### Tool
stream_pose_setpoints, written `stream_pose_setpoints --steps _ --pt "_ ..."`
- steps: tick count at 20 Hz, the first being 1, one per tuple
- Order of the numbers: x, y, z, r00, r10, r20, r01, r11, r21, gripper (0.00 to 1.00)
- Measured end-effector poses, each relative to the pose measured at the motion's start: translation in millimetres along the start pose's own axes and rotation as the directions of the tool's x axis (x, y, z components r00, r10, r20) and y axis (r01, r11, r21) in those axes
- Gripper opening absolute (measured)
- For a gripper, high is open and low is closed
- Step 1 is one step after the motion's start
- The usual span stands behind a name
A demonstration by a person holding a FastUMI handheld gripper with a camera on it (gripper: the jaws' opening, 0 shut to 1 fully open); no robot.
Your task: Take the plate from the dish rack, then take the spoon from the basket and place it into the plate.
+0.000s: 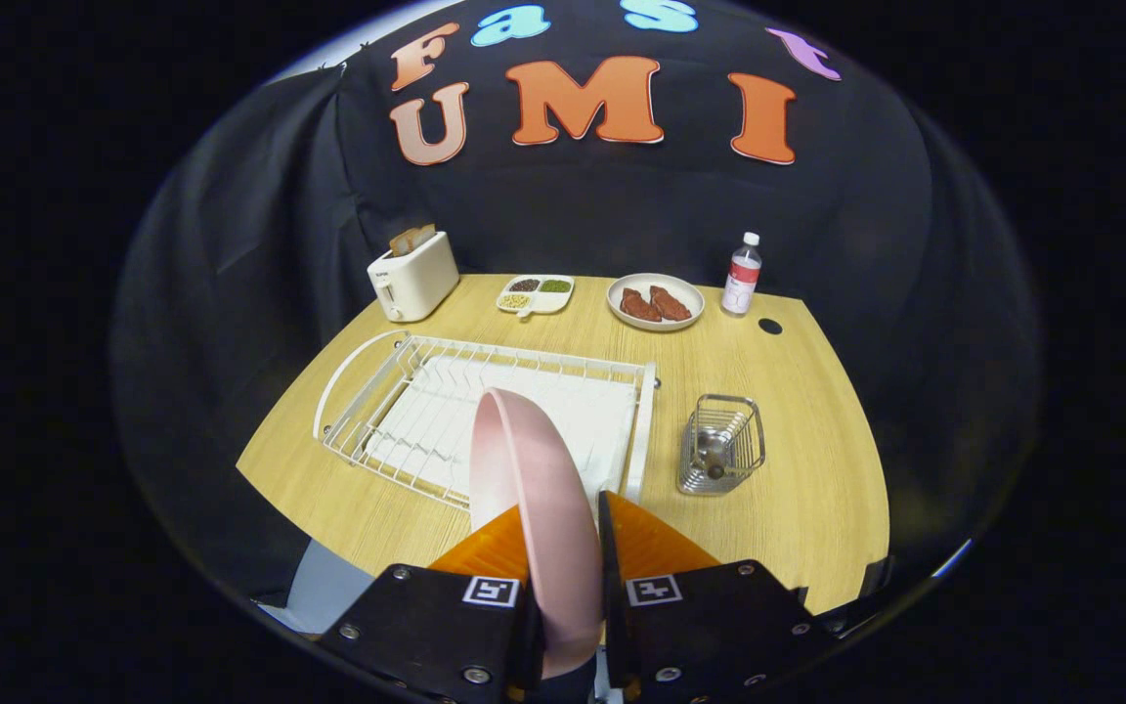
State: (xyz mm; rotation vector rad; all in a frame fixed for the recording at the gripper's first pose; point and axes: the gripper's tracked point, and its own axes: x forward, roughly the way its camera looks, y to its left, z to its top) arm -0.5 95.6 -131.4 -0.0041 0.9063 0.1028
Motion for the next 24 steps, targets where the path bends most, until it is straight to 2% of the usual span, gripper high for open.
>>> stream_pose_setpoints --steps 4,8,13,16,24 --pt "8 2 -33 0.998 0.042 -0.048 -0.040 0.999 0.031 0.26" --pt "19 12 -59 0.990 0.117 -0.077 -0.110 0.990 0.090 0.26" --pt "24 24 -82 0.983 0.175 -0.057 -0.168 0.979 0.113 0.26" --pt "33 16 -105 0.981 0.184 -0.065 -0.172 0.973 0.153 0.25" --pt "51 21 -136 0.957 0.281 -0.076 -0.247 0.921 0.301 0.26"
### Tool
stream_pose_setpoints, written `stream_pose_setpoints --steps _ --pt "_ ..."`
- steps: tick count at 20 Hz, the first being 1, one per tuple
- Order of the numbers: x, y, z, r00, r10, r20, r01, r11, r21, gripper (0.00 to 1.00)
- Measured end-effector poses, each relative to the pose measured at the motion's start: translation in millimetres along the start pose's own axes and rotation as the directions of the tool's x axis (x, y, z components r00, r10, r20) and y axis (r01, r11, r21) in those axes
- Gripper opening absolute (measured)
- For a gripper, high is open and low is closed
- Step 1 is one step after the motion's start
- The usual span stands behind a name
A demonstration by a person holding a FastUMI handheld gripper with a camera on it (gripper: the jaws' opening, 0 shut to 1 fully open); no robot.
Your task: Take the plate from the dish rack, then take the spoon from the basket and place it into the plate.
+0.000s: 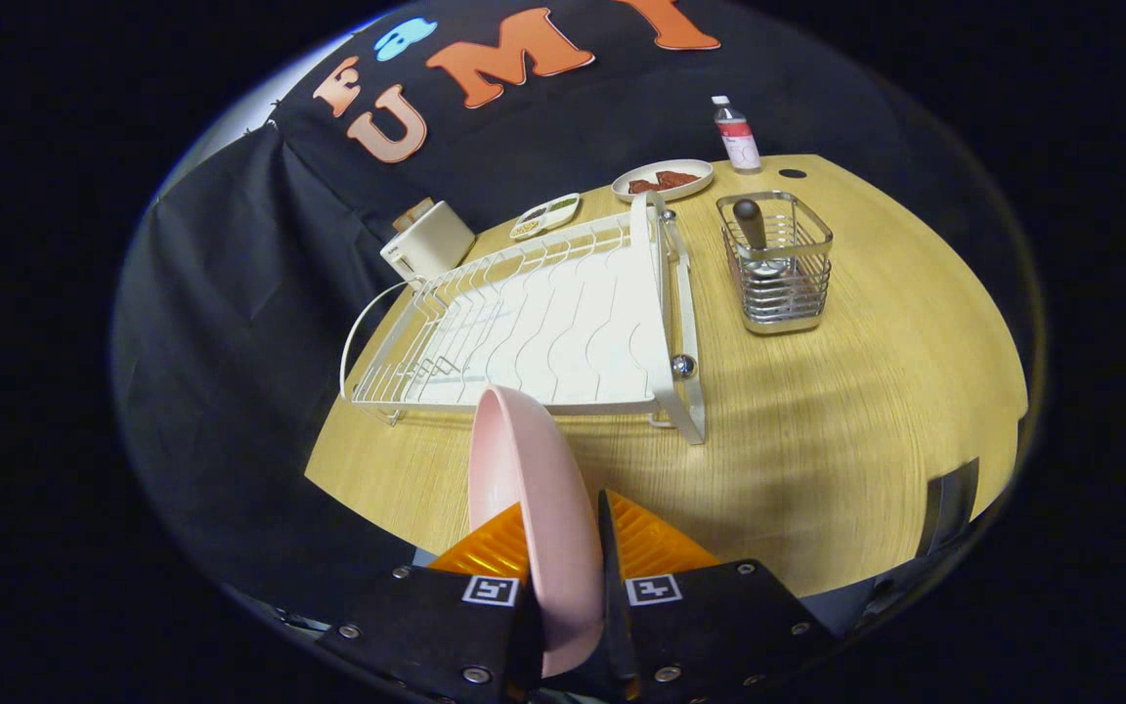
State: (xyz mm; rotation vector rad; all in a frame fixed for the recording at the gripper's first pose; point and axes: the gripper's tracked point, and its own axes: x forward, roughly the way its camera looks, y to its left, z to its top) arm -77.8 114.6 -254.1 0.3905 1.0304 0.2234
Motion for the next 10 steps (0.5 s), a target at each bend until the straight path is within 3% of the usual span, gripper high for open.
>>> stream_pose_setpoints --steps 10 --pt "20 -8 -25 0.994 0.097 -0.049 -0.088 0.984 0.155 0.26"
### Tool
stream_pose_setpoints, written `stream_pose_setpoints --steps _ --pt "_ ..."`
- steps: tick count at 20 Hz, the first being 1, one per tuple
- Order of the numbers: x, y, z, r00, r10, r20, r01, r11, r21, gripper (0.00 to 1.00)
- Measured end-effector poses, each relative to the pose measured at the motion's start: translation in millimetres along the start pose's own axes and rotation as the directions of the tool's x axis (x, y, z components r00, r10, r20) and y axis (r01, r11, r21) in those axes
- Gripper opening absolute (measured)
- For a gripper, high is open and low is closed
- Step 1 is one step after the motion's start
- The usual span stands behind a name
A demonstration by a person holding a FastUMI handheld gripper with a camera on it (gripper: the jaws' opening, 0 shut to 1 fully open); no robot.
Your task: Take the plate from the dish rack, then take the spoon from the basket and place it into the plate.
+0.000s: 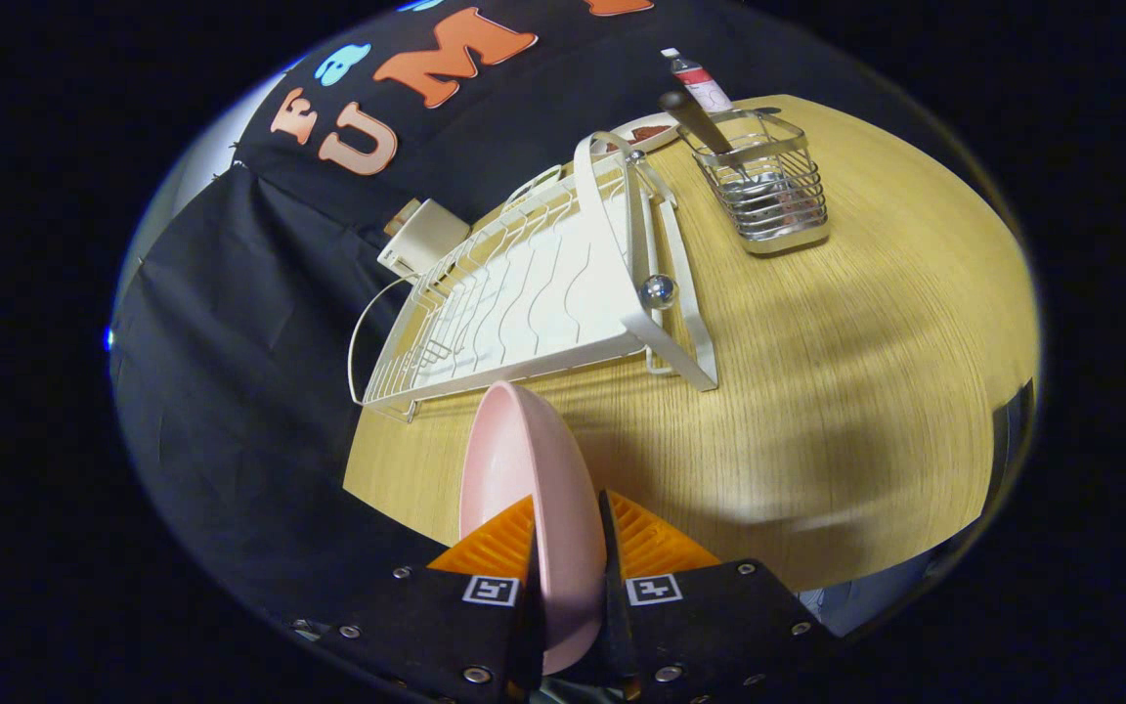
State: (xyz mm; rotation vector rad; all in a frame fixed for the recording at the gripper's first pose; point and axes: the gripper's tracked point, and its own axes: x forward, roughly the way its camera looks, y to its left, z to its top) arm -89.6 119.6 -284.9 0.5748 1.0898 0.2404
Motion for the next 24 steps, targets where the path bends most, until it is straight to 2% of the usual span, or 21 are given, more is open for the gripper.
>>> stream_pose_setpoints --steps 3,7,10,14,17,19,21,24 --pt "6 -7 3 1.000 -0.010 0.009 0.010 1.000 0.016 0.26" --pt "12 -12 2 1.000 -0.019 0.016 0.018 0.999 0.033 0.32" --pt "19 -17 5 0.999 -0.038 0.027 0.038 0.999 0.010 0.34" --pt "28 -17 11 0.998 -0.056 0.032 0.057 0.998 -0.023 0.43" --pt "30 -22 18 0.993 -0.101 0.059 0.105 0.992 -0.066 0.47" --pt "28 -33 27 0.984 -0.154 0.092 0.163 0.982 -0.094 0.50" --pt "24 -43 36 0.971 -0.202 0.127 0.218 0.969 -0.121 0.46" --pt "23 -46 36 0.968 -0.211 0.139 0.228 0.967 -0.117 0.47"
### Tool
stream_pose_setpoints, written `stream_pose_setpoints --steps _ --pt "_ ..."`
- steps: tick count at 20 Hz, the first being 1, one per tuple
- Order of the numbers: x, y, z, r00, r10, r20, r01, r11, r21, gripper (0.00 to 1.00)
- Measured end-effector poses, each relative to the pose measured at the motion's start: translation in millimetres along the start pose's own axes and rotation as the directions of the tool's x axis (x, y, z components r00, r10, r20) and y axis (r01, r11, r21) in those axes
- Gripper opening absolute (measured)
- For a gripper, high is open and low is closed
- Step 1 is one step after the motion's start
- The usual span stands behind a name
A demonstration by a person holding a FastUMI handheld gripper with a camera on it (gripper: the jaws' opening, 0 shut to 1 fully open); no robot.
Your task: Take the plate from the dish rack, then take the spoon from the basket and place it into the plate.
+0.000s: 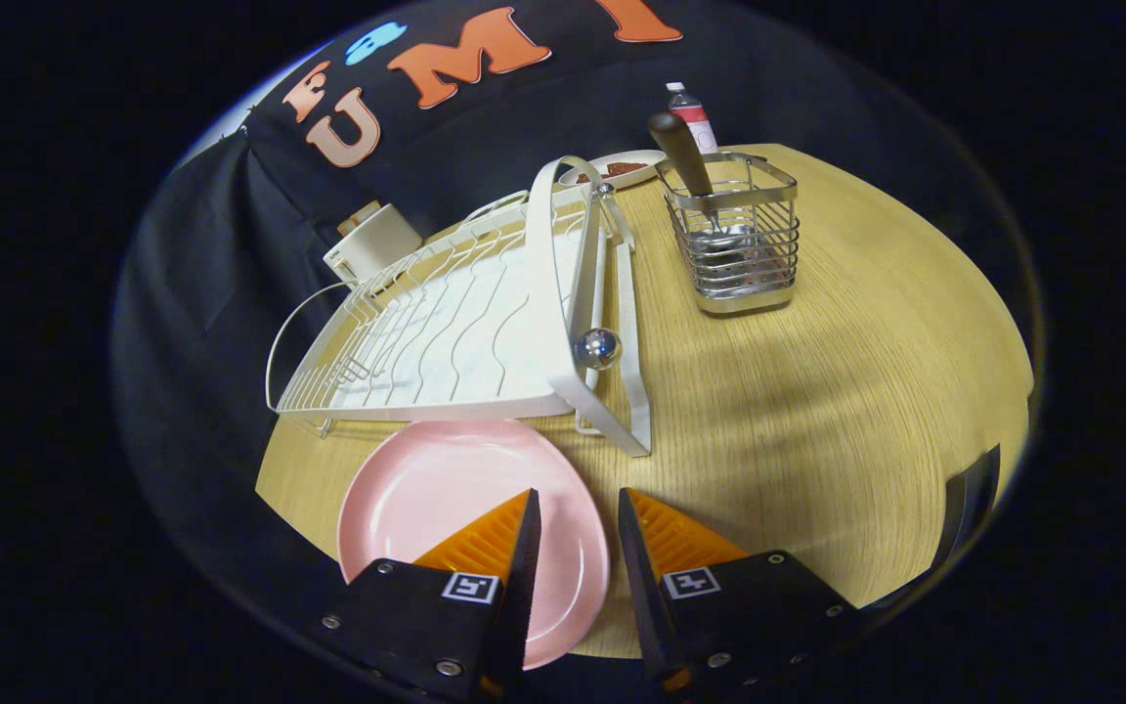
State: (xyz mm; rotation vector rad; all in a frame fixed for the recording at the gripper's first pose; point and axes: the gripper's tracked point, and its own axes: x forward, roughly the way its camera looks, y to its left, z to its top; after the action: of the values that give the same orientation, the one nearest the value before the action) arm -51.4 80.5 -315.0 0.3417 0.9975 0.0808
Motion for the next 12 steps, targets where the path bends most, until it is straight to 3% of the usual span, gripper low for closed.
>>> stream_pose_setpoints --steps 4,8,12 --pt "-9 -7 20 0.997 -0.022 0.077 0.024 0.999 -0.029 0.48" --pt "-31 -10 57 0.977 -0.037 0.212 0.053 0.996 -0.070 0.64" --pt "-49 -19 94 0.934 -0.090 0.345 0.137 0.984 -0.114 0.80"
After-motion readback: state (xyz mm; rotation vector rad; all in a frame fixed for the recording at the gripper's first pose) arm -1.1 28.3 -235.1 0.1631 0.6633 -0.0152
